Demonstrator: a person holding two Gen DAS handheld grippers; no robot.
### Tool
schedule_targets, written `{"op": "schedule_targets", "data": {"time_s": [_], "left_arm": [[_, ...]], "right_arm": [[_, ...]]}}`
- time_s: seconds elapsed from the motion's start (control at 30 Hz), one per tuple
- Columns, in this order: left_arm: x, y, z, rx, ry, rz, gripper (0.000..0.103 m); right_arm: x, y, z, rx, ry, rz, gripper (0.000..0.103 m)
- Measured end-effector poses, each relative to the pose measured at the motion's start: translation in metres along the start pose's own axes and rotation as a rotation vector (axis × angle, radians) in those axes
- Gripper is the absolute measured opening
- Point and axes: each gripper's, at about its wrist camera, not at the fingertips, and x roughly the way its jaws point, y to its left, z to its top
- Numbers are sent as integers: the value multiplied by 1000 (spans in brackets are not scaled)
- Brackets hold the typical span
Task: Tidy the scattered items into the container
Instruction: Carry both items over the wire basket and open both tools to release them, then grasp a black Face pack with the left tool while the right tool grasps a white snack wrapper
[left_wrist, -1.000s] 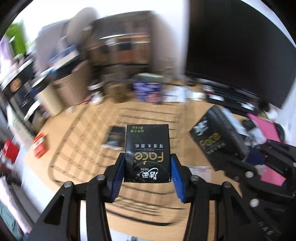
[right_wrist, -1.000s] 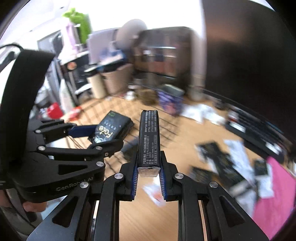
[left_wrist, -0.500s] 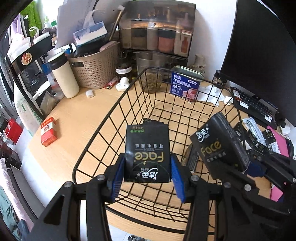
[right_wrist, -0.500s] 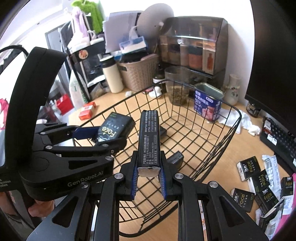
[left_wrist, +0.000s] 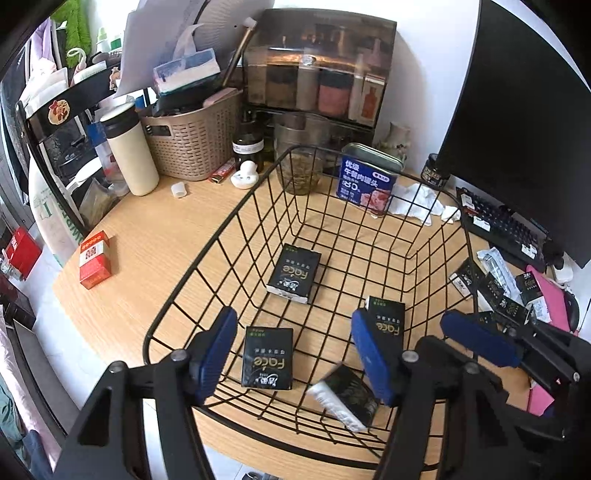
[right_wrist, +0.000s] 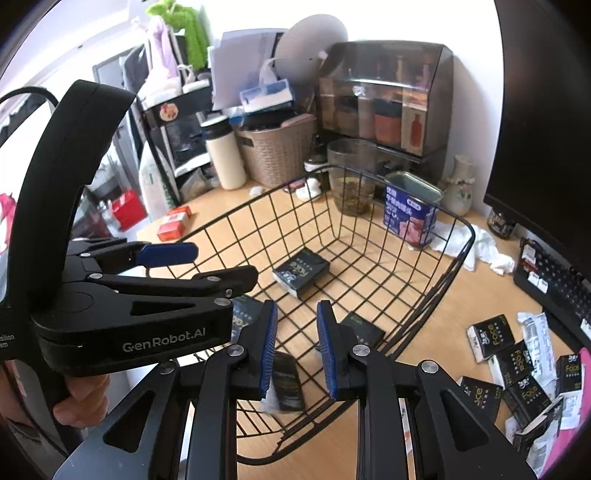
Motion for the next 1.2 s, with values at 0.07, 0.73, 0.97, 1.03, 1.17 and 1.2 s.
{"op": "schedule_targets", "data": {"time_s": [0.07, 0.73, 0.97, 1.03, 1.17, 1.2], "left_arm": [[0, -2, -1, -1, 4, -5, 70], [-24, -174, -53, 351, -52, -149, 87], [26, -226, -67, 399, 72, -197, 87], [40, -235, -69, 404, 98, -188, 87], [61, -245, -68, 414, 124, -163, 87], [66, -247, -68, 415, 133, -160, 87]], "right_arm": [[-2, -1, -2, 7, 3, 3, 22], [-116, -133, -93, 217, -46, -234, 74], [-134, -184, -140, 306, -6, -308, 74], [-136, -195, -150, 315, 9, -320, 74], [-126, -216, -167, 332, 54, -331, 74], [-123, -222, -170, 340, 63, -327, 74]]}}
